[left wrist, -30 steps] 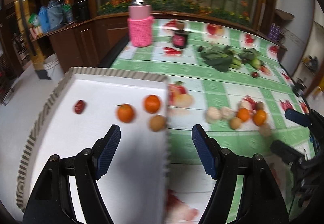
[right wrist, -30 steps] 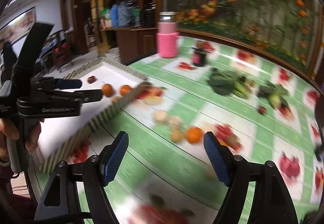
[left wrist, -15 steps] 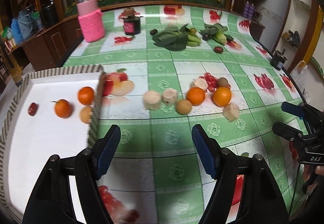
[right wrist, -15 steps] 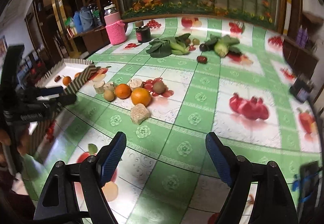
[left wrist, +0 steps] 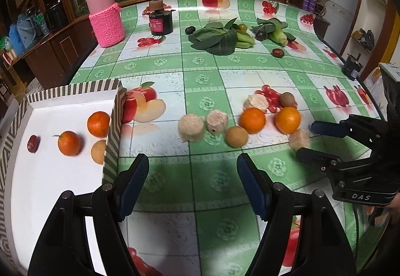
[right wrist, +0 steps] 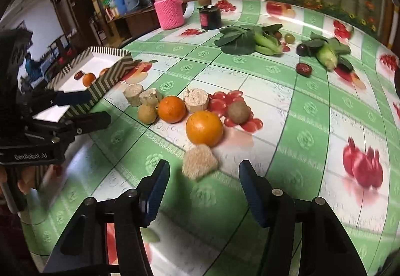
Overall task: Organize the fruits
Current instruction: 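Move both tools back toward the brown ball fruit and square rice cake, then grasp the square rice cake with the right tool while the left grasps the brown ball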
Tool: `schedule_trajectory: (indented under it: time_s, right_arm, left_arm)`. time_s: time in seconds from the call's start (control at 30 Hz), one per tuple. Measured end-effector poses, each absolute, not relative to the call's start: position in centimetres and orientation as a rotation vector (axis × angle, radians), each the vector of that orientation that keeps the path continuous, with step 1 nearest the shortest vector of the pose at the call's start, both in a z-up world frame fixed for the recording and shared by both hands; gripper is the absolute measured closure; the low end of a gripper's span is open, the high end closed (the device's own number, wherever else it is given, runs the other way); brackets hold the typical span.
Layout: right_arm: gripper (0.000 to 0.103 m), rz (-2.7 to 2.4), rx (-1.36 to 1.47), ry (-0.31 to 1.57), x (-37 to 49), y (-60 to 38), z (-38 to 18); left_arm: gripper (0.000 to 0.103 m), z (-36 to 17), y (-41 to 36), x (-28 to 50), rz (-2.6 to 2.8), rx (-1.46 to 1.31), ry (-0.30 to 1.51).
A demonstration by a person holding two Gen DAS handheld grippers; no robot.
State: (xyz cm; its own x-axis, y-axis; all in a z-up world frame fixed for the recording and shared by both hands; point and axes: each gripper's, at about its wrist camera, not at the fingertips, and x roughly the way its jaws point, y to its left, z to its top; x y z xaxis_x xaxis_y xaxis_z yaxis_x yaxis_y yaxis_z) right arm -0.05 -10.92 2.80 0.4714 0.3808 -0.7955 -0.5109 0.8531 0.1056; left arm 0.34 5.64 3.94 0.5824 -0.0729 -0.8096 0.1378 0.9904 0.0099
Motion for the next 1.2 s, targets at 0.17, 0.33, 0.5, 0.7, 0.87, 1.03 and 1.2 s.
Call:
schedule_trajectory:
  time_s: [0.17, 0.33, 0.5, 0.7, 0.87, 1.03, 1.2]
  right_arm:
    - [0.072, 0.553, -0.226, 0.913, 0.4, -10.2, 2.4]
    - [0.072, 0.550, -0.159, 0.920, 0.3, -11.3, 2.5]
    - [0.072, 0.552, -0.150, 0.924, 0.3, -11.5, 2.6]
    - [0.072, 0.557, -0.129, 0.922, 0.4, -11.7, 2.5]
    - [0.073, 0.547, -0.126, 0.922, 0.3, -11.7, 2.6]
    - [0.073, 0.540, -0.099, 0.900, -0.4, -11.9, 3.5]
    - [0.073, 0.533, -0.071, 0.874, -1.5, -11.8, 4.7]
  left_arm:
    - [0.031, 3.3, 6.1, 1.9, -0.126, 0.083, 0.978]
    - [0.031, 2.7, 5.7, 3.5, -0.151, 0.126, 0.988]
    - [0.036, 2.1, 5.6, 4.7, -0.158, 0.167, 1.004]
    - [0.070, 1.6, 5.9, 5.7, -0.201, 0.157, 1.021]
    - [0.078, 1.7, 5.5, 5.2, -0.216, 0.167, 1.018]
    - [0.078, 2.6, 5.8, 3.9, -0.202, 0.136, 0.995]
    - [0.078, 4.0, 5.9, 1.9, -0.188, 0.108, 0.953]
